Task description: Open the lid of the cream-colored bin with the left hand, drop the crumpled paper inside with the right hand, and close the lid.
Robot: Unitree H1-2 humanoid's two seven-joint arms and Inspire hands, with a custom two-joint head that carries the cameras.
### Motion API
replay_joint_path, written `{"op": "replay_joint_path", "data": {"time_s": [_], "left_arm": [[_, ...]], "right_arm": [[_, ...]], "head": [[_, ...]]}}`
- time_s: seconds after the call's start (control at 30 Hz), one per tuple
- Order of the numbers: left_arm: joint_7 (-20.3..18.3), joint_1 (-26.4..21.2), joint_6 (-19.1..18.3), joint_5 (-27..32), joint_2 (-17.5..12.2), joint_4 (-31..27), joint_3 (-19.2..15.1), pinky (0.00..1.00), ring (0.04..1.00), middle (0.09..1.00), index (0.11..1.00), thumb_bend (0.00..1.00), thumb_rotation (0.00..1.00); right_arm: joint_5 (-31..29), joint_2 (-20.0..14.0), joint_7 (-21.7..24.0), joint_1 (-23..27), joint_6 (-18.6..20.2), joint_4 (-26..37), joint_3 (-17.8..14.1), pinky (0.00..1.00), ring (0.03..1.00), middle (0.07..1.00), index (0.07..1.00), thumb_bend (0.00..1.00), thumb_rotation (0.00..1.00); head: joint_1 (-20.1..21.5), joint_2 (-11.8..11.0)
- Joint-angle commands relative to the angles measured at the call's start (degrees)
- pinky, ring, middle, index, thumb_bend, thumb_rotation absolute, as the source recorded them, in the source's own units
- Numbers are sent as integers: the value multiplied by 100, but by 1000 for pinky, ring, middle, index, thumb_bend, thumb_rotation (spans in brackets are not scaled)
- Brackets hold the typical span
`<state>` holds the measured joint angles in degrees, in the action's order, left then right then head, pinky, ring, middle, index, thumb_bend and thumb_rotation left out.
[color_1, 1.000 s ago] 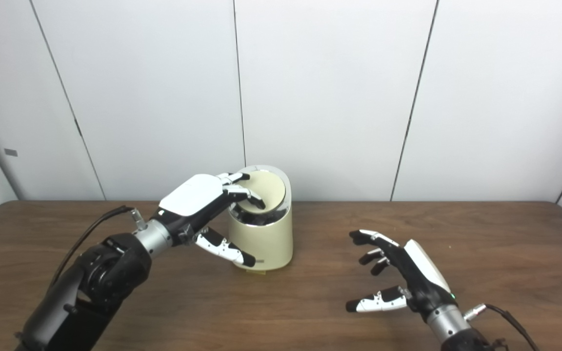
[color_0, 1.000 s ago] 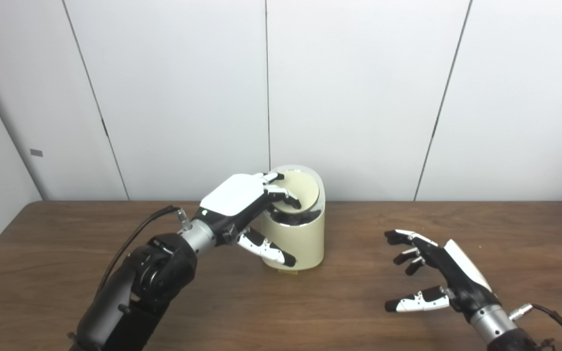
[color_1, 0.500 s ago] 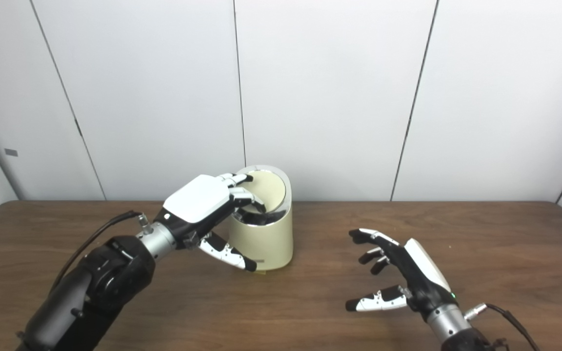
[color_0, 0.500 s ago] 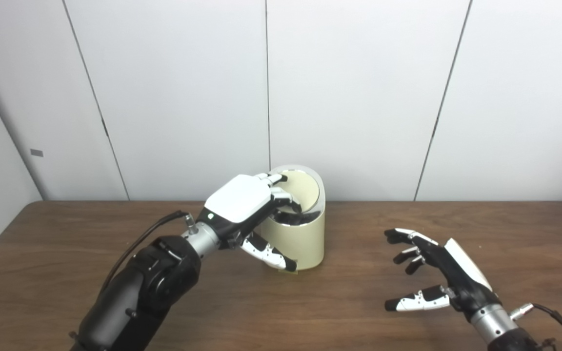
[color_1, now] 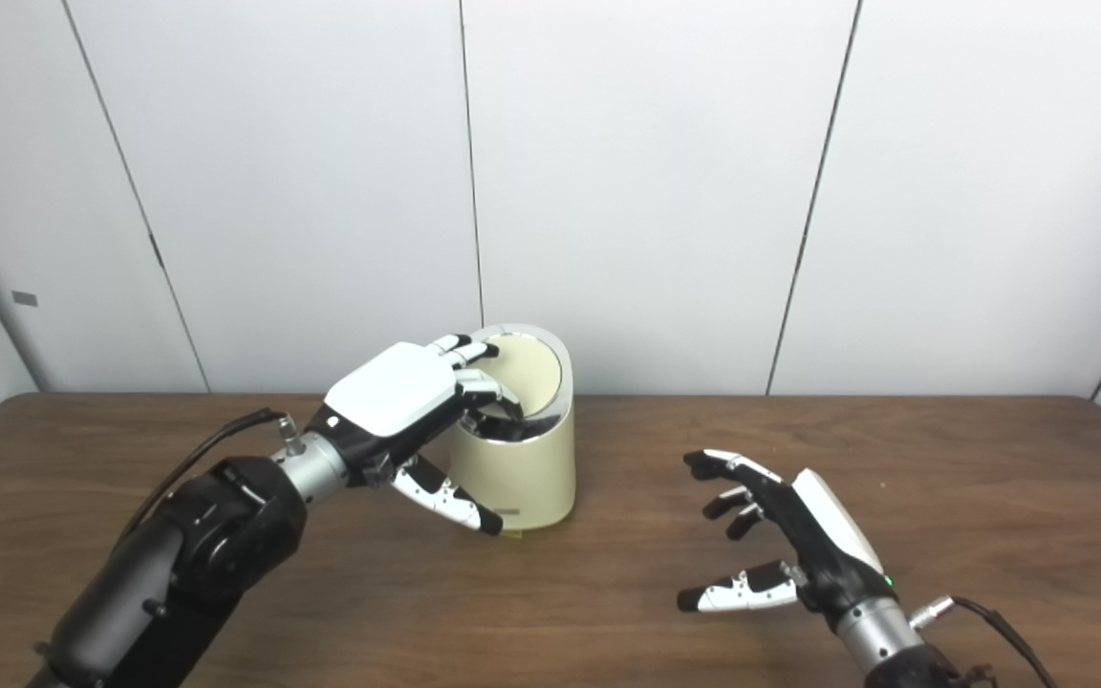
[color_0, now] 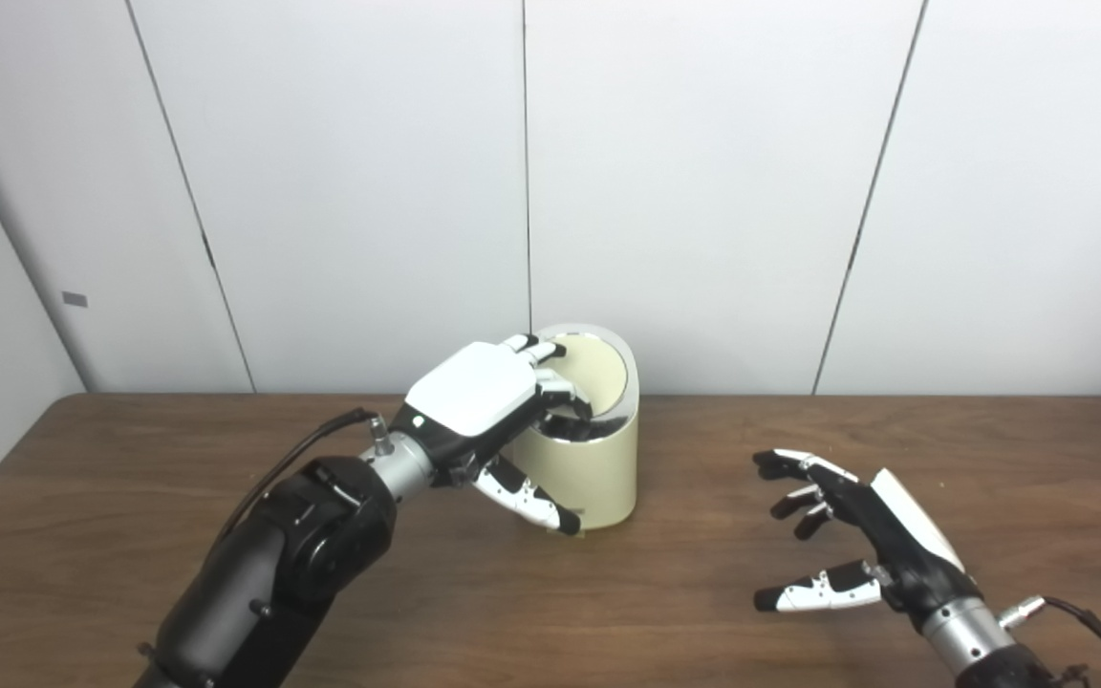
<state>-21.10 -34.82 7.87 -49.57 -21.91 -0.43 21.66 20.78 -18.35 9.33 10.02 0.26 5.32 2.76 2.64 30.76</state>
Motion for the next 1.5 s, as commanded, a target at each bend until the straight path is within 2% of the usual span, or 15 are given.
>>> {"op": "replay_joint_path", "data": {"time_s": [0.0, 0.13, 0.27, 0.47, 0.63, 0.8, 1.03, 1.1, 1.3, 1.47], "left_arm": [[-237, -161, -138, 41, -20, 154, 48, 998, 962, 773, 768, 1000, 519], [-405, -160, -284, 305, 22, 193, 10, 996, 965, 769, 758, 1000, 522], [-572, -182, -447, 416, 6, 178, 50, 994, 962, 760, 741, 1000, 581], [-699, -201, -602, 593, -16, 162, 84, 1000, 927, 745, 730, 1000, 591], [-688, -185, -605, 719, -50, 170, 90, 1000, 934, 747, 726, 1000, 600], [-535, -136, -564, 770, -46, 64, 29, 1000, 938, 751, 741, 997, 567], [134, -38, -404, 813, 82, 53, -199, 995, 951, 769, 767, 942, 514], [440, 8, -252, 828, 128, 110, -274, 977, 943, 767, 770, 933, 498], [1268, 165, 69, 813, 292, 224, -566, 979, 961, 793, 812, 882, 512], [1780, 281, 137, 774, 413, 253, -773, 966, 981, 822, 844, 836, 525]], "right_arm": [[-30, -60, -120, 134, -118, 163, -62, 504, 642, 794, 805, 791, 68], [2, -59, -136, 132, -99, 178, -66, 501, 645, 801, 807, 783, 78], [9, -60, -153, 127, -108, 191, -80, 508, 644, 800, 803, 781, 76], [-1, -42, -166, 125, -103, 183, -91, 497, 639, 802, 800, 769, 76], [54, -29, -188, 114, -80, 205, -83, 504, 645, 802, 799, 755, 74], [63, -25, -217, 123, -85, 187, -97, 497, 643, 801, 798, 756, 68], [52, -46, -223, 130, -125, 150, -94, 494, 640, 801, 798, 751, 60], [42, -38, -229, 129, -126, 144, -97, 498, 643, 802, 796, 752, 61], [37, -35, -256, 129, -154, 116, -105, 506, 642, 799, 795, 757, 58], [18, -41, -256, 133, -172, 87, -110, 503, 643, 802, 795, 758, 35]], "head": [[0, 8], [6, 31], [-12, 41], [-14, 37], [-13, 31], [-12, 16], [-23, 4], [-29, -5], [-35, -13], [-46, -24]]}}
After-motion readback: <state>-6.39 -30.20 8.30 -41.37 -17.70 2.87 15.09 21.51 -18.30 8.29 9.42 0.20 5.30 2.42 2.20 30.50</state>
